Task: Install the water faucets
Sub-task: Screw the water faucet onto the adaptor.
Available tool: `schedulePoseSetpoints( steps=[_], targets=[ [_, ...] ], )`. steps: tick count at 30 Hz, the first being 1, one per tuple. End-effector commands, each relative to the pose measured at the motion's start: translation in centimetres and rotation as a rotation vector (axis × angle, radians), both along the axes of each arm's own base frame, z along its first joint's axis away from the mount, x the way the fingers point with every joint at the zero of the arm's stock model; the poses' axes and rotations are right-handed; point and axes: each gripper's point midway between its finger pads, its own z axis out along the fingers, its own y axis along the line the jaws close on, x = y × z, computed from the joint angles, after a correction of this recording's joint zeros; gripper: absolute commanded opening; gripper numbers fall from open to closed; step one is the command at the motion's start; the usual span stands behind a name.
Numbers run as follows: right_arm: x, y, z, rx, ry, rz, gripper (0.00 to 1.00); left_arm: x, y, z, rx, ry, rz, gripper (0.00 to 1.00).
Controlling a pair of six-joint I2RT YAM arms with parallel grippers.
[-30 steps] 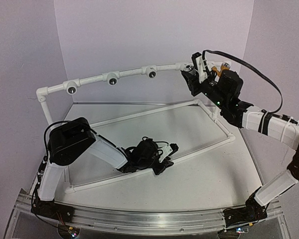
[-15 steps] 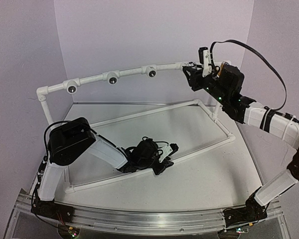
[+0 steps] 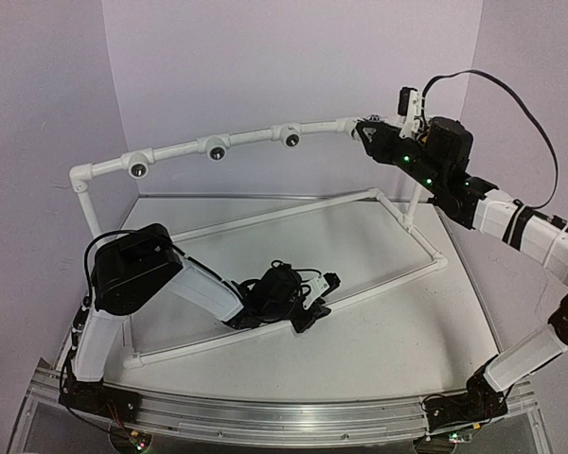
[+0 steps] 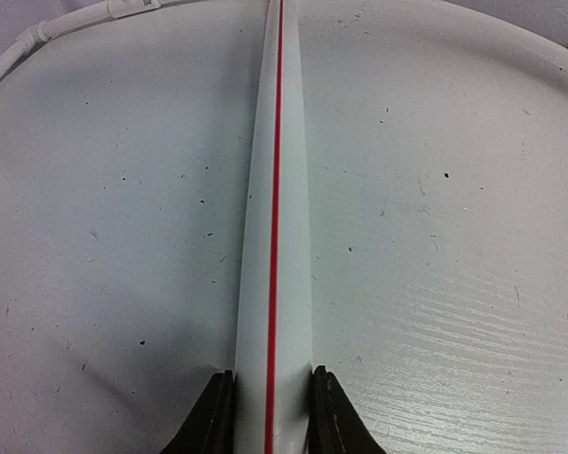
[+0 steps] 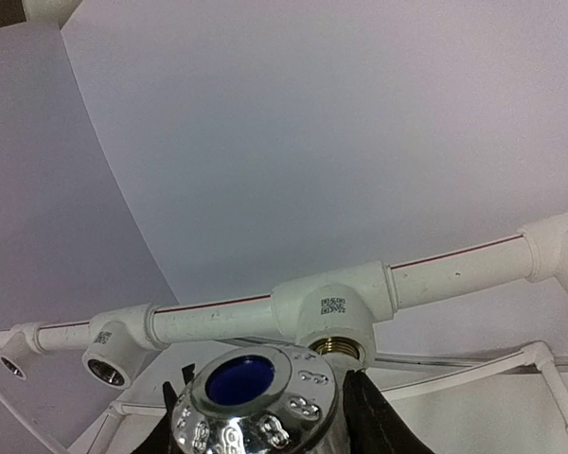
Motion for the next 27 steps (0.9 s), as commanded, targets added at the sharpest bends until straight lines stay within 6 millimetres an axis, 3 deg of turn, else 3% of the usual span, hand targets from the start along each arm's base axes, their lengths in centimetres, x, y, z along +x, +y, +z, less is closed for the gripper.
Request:
schedulePoseSetpoints(
  steps=[1,5,8,10,14,22,27],
  targets=[
    [4.7,-17.9,-5.6,0.53,0.283,-0.702,0.0,-7.5,11.7,-15.2,0.545,0.348,0.006,0.0],
    [5.0,-17.4,-5.6,0.538,0.325,-0.688,0.0,-7.6,11.7,-15.2,0.544,0.349,0.005,0.0],
    [4.9,-17.1,-4.5,0.452,0.3,-0.665,0.03,-7.5,11.8,-15.2,0.545,0.348,0.006,0.0],
    [5.0,-16.2,-3.5,0.349,0.278,-0.611,0.18,-7.5,11.7,-15.2,0.545,0.348,0.006,0.0],
    [4.2,-14.7,-2.5,0.115,0.256,-0.549,0.38,-7.5,11.7,-15.3,0.545,0.35,0.005,0.0],
    [0.6,-11.1,0.6,-0.277,0.104,-0.409,0.98,-7.6,11.5,-15.2,0.542,0.351,0.0,0.0],
    [-1.2,-10.0,1.5,-0.495,0.056,-0.316,0.98,-7.6,11.5,-15.2,0.542,0.352,-0.002,0.0]
  ],
)
